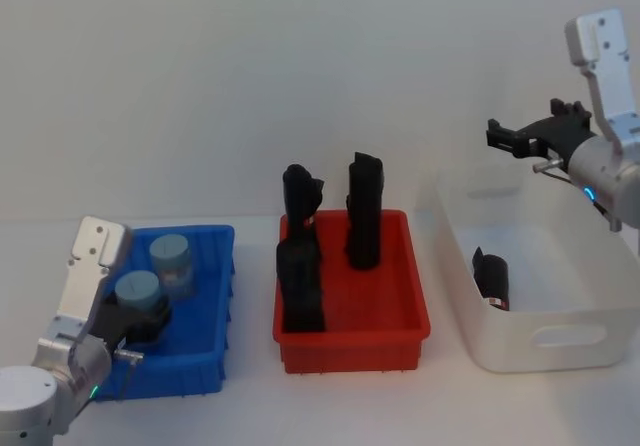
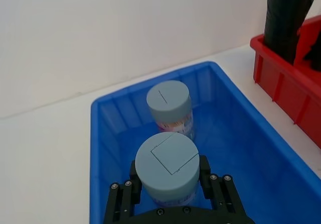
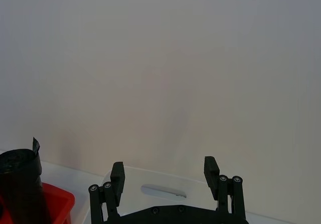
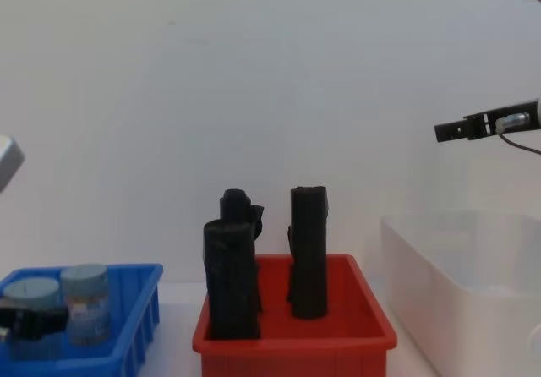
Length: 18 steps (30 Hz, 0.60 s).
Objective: Pick the cotton swabs from the blue box and place them into the white box.
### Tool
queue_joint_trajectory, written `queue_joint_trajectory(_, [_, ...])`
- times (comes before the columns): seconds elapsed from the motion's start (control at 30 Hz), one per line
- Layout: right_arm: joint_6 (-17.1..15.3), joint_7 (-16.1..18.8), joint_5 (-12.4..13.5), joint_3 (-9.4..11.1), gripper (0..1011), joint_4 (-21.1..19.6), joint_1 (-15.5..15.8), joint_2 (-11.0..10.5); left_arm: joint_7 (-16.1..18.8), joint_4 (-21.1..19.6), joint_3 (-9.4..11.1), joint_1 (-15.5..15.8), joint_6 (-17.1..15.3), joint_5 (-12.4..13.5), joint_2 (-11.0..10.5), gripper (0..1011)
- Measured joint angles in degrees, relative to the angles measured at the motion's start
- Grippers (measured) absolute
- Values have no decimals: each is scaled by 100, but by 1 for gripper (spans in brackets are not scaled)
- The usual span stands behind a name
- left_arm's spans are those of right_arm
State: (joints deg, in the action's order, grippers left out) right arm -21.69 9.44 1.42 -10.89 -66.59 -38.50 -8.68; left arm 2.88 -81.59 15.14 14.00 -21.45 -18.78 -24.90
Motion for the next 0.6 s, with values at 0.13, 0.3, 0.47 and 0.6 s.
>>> queue_joint_trajectory(0.13, [0, 0, 0, 0, 1001, 0, 0, 0, 136, -179, -30, -44, 2, -8, -16, 676])
queue_joint_trajectory(0.3, [0, 0, 0, 0, 1002, 0, 0, 0, 353, -438, -74, -111, 21, -42, -38, 676])
queue_joint_trajectory(0.47, [0, 0, 0, 0, 1001, 0, 0, 0, 450, -639, -116, -168, 98, -86, -60, 676])
queue_joint_trajectory(0.6, [19, 23, -16, -6, 1001, 3, 0, -1, 446, -788, -148, -200, 177, -110, -82, 676])
